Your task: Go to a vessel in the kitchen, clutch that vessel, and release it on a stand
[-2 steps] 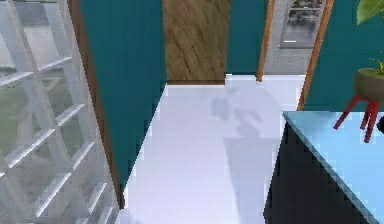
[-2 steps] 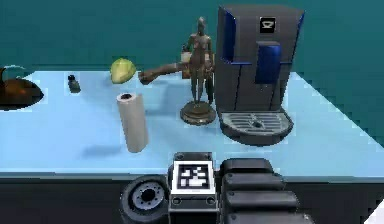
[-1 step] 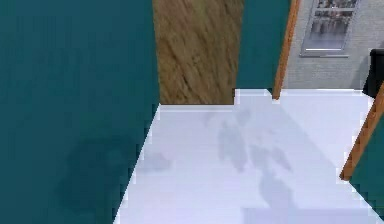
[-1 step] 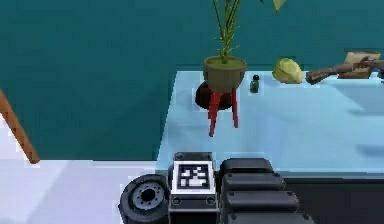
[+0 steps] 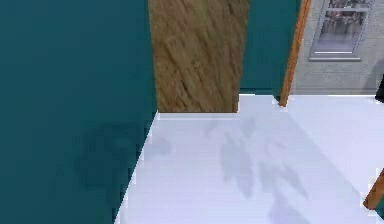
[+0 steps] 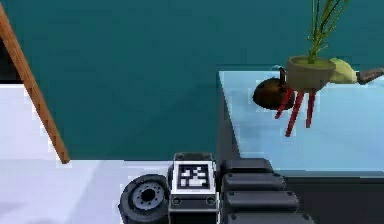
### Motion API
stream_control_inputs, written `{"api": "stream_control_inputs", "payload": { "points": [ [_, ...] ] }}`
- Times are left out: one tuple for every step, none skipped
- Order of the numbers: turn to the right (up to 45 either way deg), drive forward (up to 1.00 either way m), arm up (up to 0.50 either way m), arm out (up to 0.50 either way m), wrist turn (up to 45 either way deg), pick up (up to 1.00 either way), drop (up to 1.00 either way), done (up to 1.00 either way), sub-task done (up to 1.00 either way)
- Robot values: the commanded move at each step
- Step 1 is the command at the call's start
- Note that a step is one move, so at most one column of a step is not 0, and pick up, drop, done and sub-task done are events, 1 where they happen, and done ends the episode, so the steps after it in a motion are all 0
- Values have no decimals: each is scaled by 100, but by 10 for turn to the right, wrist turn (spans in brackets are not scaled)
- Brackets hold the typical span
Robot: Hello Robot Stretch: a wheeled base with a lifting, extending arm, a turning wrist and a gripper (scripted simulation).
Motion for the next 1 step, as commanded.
{"api": "stream_control_inputs", "payload": {
  "points": [
    [330,0,0,0,0,0,0,0,0]
  ]
}}
